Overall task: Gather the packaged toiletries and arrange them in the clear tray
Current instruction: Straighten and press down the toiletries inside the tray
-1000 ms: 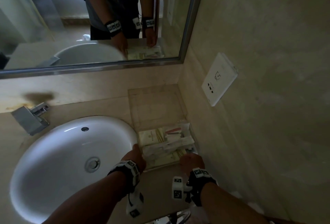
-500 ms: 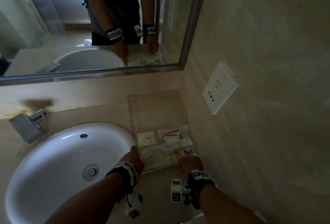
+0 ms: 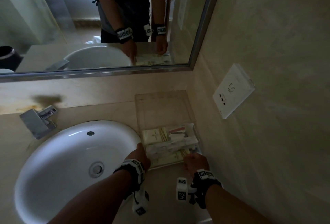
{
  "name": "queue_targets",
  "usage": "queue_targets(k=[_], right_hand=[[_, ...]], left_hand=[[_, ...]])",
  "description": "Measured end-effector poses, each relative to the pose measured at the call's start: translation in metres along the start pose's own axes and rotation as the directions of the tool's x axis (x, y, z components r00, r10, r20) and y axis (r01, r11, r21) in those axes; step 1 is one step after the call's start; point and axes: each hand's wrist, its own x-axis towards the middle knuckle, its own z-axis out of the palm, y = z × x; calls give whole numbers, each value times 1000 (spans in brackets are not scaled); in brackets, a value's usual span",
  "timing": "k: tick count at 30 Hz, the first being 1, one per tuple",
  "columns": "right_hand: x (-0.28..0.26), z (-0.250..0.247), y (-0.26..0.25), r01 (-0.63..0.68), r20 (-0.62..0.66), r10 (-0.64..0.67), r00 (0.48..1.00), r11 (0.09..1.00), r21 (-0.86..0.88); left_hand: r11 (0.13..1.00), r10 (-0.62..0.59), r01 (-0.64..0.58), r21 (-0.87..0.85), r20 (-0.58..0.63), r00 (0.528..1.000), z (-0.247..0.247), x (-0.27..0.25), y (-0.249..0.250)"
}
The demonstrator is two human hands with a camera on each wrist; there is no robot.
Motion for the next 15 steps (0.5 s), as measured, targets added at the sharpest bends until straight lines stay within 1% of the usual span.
queue_targets(k=[10, 15], right_hand=[[6, 7, 1, -22, -26, 22, 999, 999, 25], [10, 8, -4, 4, -34, -4, 999, 1000, 12]], left_hand=[[999, -35, 35, 35, -4, 999, -2, -1, 7], [998, -45, 46, 31, -14, 999, -6, 3, 6]])
